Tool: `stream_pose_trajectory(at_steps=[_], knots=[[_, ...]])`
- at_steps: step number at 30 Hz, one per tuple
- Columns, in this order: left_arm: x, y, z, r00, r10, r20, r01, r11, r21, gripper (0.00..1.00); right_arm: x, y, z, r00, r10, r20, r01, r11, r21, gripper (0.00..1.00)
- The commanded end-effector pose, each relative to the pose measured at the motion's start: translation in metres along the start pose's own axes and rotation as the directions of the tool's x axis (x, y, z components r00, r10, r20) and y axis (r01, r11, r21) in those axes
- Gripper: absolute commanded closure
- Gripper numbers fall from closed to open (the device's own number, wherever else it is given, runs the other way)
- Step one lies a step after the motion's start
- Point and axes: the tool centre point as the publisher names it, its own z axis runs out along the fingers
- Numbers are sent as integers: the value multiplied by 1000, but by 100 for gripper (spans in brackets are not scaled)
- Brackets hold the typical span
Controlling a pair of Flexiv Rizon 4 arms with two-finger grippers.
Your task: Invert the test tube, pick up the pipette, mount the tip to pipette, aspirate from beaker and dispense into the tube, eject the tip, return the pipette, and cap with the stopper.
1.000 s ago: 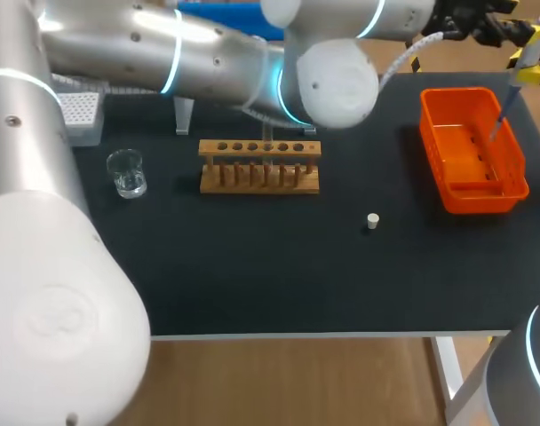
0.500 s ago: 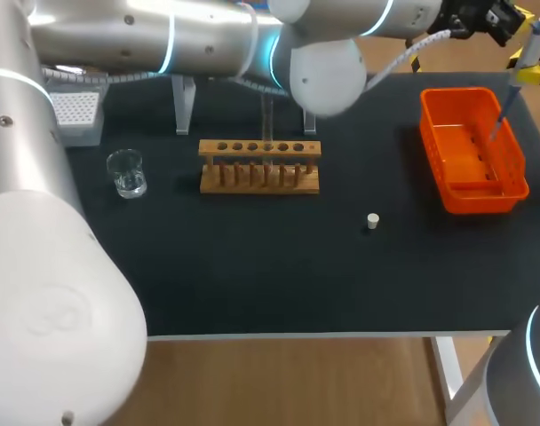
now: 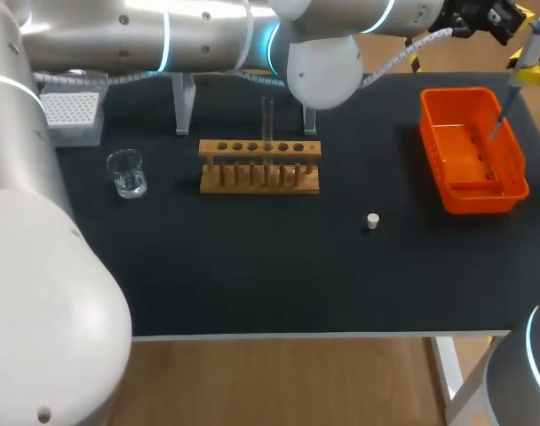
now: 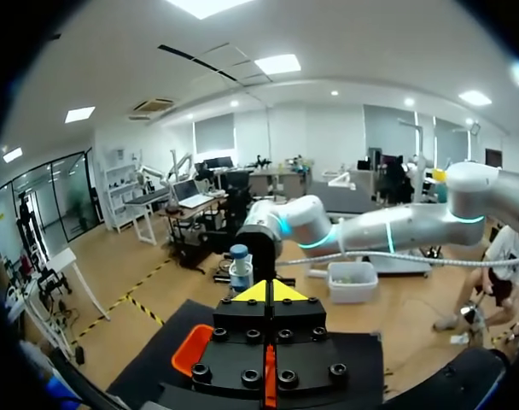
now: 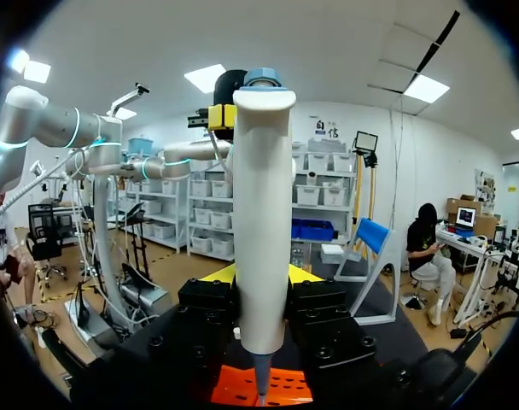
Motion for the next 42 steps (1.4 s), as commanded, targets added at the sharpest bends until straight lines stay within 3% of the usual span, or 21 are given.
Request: stream_pose_trajectory(at_steps=[1,15,33,42], knots=[[-2,0,20,1000,1,-4,-1,1000,12,100,1,1,1,1000,-1,2,1,1000,5,100],[-6,1,40,1000,2,14,-3,994,112,100,1,1,1,1000,-1,2,1,1000,5,100],[-22,-4,54,1000,19,1,-19,989,145,100,1,1,1,1000,-1,2,1,1000,5,100],[-22,3,56,1000,14,-2,-14,989,147,100,1,1,1,1000,-1,2,1,1000,5,100]])
